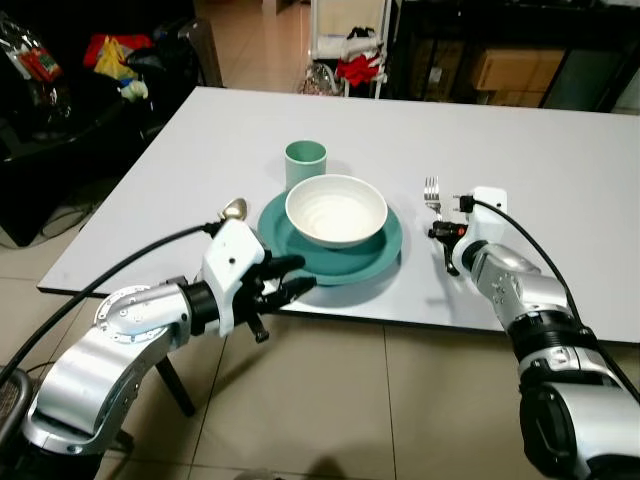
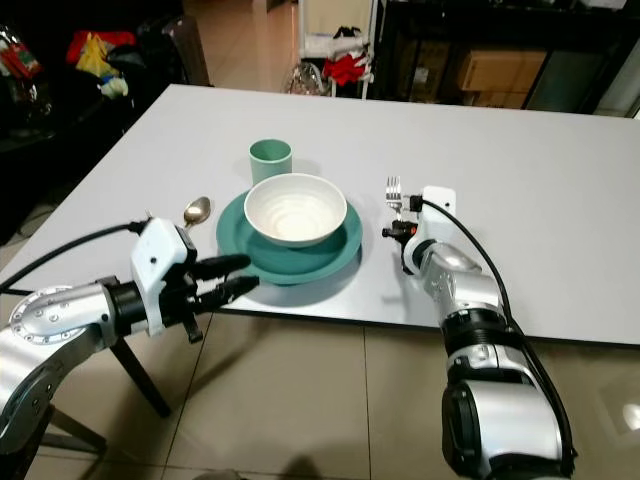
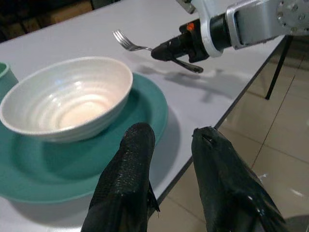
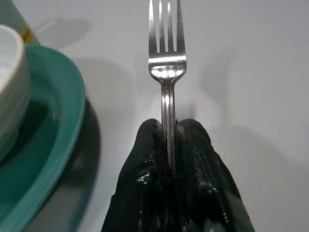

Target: Setting the table

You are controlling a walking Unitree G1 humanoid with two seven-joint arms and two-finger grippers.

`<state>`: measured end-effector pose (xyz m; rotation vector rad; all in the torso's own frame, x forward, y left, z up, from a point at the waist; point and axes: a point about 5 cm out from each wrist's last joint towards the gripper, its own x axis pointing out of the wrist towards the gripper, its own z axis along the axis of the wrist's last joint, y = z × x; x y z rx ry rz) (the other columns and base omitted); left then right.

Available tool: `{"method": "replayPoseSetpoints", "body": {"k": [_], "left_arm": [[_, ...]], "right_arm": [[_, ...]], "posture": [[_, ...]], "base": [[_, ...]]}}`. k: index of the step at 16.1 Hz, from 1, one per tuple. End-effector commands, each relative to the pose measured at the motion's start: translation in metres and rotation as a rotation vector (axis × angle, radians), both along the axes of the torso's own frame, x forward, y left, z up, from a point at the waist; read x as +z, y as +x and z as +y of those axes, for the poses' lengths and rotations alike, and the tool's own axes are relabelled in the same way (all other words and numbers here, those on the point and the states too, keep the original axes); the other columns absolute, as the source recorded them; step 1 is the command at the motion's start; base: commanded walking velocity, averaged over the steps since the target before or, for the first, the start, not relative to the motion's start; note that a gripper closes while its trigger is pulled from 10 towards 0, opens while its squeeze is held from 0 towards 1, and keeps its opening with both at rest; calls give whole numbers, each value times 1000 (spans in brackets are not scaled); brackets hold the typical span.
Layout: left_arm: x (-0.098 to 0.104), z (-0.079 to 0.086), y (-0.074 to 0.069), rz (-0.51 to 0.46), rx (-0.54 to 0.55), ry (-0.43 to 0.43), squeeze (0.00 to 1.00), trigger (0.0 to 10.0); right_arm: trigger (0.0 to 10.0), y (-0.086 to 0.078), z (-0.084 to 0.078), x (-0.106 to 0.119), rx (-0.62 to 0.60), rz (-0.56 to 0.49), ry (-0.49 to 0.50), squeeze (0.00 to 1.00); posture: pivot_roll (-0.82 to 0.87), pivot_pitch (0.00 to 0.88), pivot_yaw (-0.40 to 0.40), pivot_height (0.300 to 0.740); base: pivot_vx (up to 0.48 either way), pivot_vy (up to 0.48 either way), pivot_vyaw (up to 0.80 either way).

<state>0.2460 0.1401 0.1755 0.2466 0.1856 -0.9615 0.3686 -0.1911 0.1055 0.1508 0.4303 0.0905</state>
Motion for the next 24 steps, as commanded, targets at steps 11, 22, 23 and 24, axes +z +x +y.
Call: {"method": "replayPoseSetpoints", "body": {"k": [11, 22, 23, 24], "left_arm": [[1, -6, -7, 12, -40, 37, 0, 10000], [1, -6, -12, 26, -40, 43, 0, 10000], [1, -6, -13, 27, -41, 43, 0, 10000], [0, -7, -13, 30, -41, 42, 0, 10000]], "right_arm": [[10000, 5, 13, -11, -22, 34, 65, 0], [10000, -3, 34, -30, -39, 135, 68, 0], [10000, -4, 35, -33, -40, 156, 51, 0], [10000, -6, 35, -35, -46, 172, 45, 0]], "posture": [[118, 8, 14, 740], [121, 24, 7, 740], [120, 24, 6, 740], [120, 23, 5, 740]], "base": [[0, 0, 0], [0, 0, 0], [0, 0, 0], [0, 0, 0]]}}
